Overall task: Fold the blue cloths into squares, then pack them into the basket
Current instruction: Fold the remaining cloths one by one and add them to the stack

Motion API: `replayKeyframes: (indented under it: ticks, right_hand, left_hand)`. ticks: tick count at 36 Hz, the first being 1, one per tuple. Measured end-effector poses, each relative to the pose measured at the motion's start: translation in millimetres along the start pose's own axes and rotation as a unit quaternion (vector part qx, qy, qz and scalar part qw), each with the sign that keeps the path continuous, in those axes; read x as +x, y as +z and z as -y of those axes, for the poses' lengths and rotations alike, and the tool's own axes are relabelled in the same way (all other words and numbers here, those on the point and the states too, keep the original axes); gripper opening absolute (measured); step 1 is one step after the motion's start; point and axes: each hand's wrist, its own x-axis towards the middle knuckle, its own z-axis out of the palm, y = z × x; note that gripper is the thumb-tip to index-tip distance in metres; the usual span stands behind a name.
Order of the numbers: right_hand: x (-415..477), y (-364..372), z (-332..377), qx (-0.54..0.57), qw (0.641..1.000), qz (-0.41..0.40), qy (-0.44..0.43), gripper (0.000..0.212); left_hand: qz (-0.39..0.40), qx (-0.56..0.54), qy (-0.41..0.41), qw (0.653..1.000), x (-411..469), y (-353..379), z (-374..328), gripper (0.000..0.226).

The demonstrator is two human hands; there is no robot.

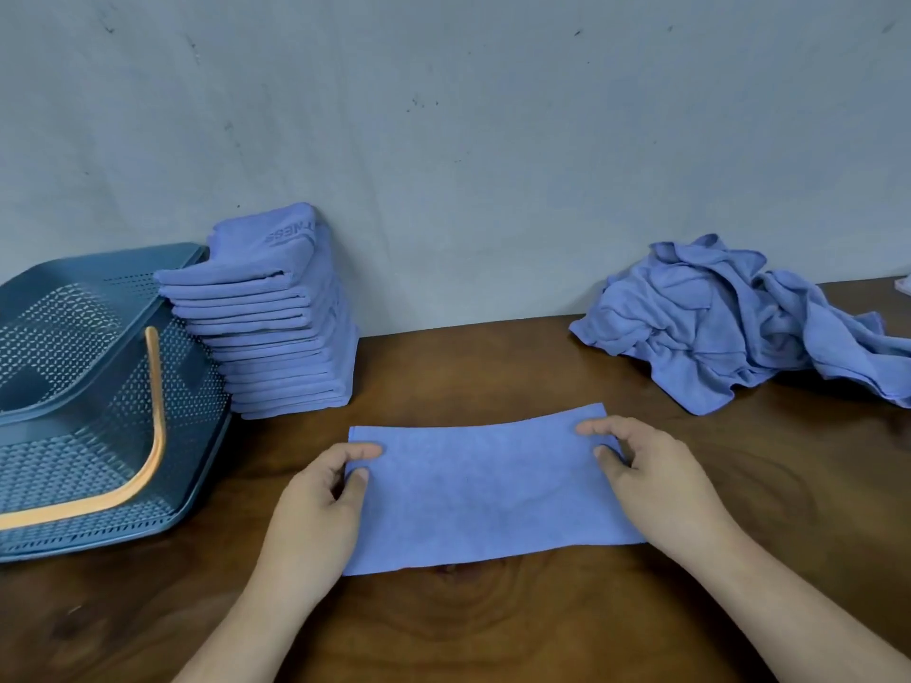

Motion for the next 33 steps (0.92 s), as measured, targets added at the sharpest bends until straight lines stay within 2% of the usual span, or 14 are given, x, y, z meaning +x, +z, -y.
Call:
replayKeyframes:
  ticks: [4,11,16,21,28,31,33]
  right_hand:
    - [0,2,2,-0.078,0.997,0.003,-0.017,0.028]
    - [-11,6,13,-0.217,0.975,0.030,-0.032,0.050]
    - [-19,12,17,-0.327,0.944,0.025,-0.035,0.053]
    - [-12,10,12,-0.315,0.946,0.056,-0.046,0.052]
    - [-9,4,10,-0.334,0.938,0.072,-0.061,0.055]
    - [-14,-1,17,-0.375,0.923,0.056,-0.058,0.060]
    - [-18,-6,23,-0.417,0.906,0.018,-0.063,0.064]
  left_hand:
    - [-0.009,0.048,0.025,0.999,-2,-2,-2,0.033]
    - [-0.027,0.186,0.071,0.980,-24,0,-20,0.048]
    - [-0.025,0.211,0.069,0.975,-29,9,-19,0.048]
    - [0.023,0.210,0.074,0.975,-12,0,-4,0.042]
    - [0.038,0.223,0.061,0.972,-7,-5,0,0.047]
    - [0.022,0.255,0.043,0.966,-12,-5,-2,0.051]
    - [-0.026,0.300,0.076,0.951,-16,-4,-6,0.054]
